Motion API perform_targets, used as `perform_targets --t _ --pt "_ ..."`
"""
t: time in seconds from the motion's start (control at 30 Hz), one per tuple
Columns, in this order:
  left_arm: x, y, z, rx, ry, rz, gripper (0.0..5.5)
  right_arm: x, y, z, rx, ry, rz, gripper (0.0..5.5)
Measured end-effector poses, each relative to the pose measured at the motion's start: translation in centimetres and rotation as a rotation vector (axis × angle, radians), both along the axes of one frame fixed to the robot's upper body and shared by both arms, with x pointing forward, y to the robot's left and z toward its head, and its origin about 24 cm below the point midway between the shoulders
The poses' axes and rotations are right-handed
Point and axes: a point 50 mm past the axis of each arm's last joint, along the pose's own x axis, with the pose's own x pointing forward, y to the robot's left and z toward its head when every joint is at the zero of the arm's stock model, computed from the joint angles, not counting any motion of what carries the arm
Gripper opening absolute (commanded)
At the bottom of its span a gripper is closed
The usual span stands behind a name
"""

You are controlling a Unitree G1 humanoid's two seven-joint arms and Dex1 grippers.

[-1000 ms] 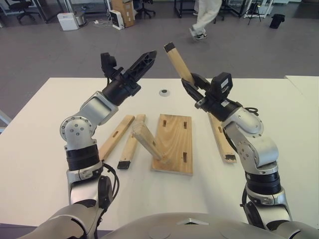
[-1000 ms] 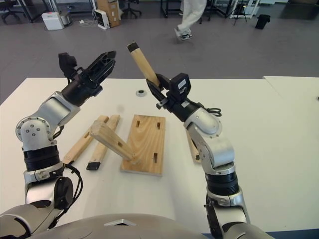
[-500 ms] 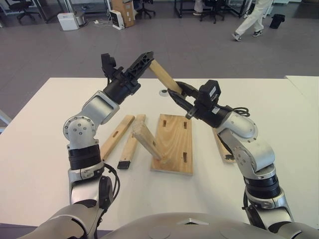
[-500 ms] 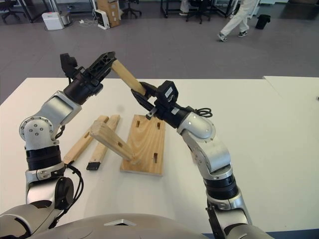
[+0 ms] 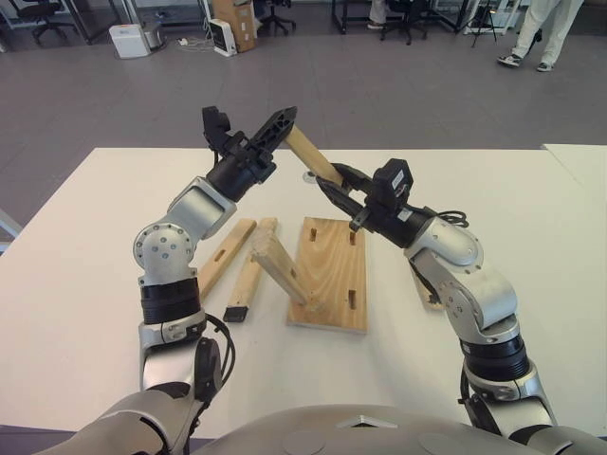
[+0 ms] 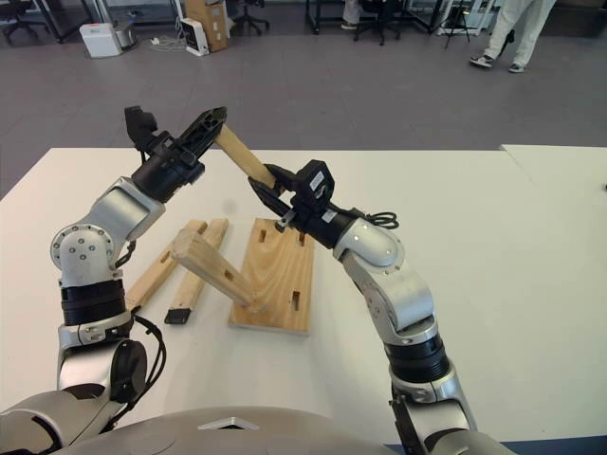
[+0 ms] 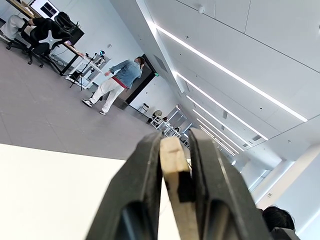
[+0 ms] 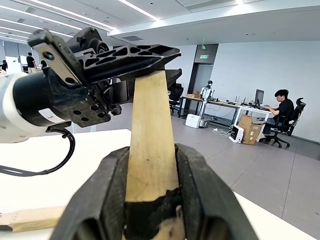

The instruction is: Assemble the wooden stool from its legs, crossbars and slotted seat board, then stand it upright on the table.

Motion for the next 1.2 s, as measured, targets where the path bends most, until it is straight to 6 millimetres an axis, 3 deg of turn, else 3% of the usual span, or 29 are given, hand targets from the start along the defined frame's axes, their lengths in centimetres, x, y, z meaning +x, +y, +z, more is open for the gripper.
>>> perform_targets --t 0.43,0.57,0.77,0.97,1.1,1.2 --pt "-0.6 -0.4 -0.7 -0.019 0.059 -0.015 0.48 0.5 0.5 -1.1 -0.001 0.046 0.001 1.3" --pt "-1.1 -1.6 -1.2 0.015 0.07 -0.08 0.48 0.8 0.5 -1.1 0.011 0.032 -0.045 2.23" --pt "-1.1 -1.7 -1.1 0.01 0.067 -0.073 0.48 1.3 0.2 -0.7 0.018 0.019 -0.082 3.36" --pt "-0.5 -1.4 -1.3 0.016 0.08 -0.035 0.42 1.5 0.0 -0.8 0.006 0.013 -0.114 3.43" --pt "1.6 1.8 -0.4 -0.004 0.058 0.143 0.42 1.6 -0.2 -0.6 0.019 0.006 -0.141 3.43" --pt "3.0 4.5 0.2 0.055 0.01 0.265 0.42 2.1 -1.0 -0.1 0.127 0.012 -0.257 3.43"
